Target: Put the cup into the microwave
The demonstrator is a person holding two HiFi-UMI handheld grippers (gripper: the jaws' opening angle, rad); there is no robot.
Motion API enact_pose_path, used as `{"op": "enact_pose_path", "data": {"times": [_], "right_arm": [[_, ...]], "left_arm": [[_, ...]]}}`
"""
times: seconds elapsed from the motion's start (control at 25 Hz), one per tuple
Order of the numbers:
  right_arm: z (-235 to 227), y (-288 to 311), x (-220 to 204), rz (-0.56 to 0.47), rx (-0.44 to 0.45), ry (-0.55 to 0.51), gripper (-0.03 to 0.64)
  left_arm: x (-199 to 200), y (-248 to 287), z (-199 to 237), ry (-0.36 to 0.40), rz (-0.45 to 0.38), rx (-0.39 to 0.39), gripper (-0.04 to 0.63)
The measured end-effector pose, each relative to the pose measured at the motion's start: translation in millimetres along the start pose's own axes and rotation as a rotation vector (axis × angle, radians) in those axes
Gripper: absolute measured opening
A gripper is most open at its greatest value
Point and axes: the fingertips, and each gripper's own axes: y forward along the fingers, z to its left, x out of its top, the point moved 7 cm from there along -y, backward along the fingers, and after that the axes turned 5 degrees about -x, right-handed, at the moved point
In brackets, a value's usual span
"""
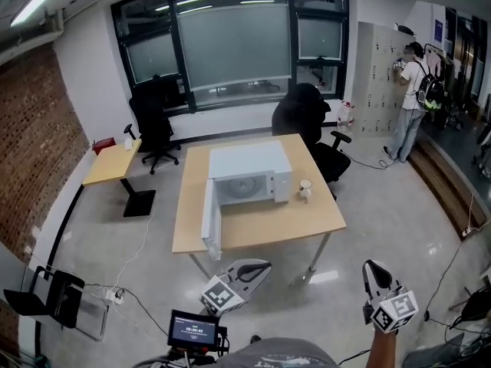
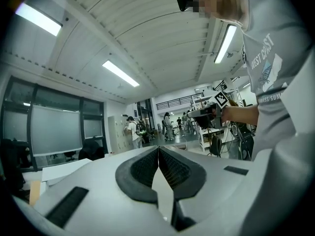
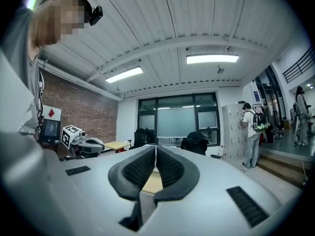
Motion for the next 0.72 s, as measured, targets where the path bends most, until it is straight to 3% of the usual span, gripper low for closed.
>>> {"op": "enact_pose_path", "data": {"times": [0.32,0.52,0.72], "right_arm": [[-4,99,-5,0.013,0.025,0.007,0.02],[-29,172,-26,0.05,0.05,0.037,0.02],[-65,266,-58,0.094,0.087,0.071,0.02]], "left_arm": [[-21,-1,74,-0.029,0.005,0.016,0.021],[-26,13,110,-0.093,-0.011,0.065,0.021],[-50,35,150,-0.134,0.044,0.13,0.021]]}}
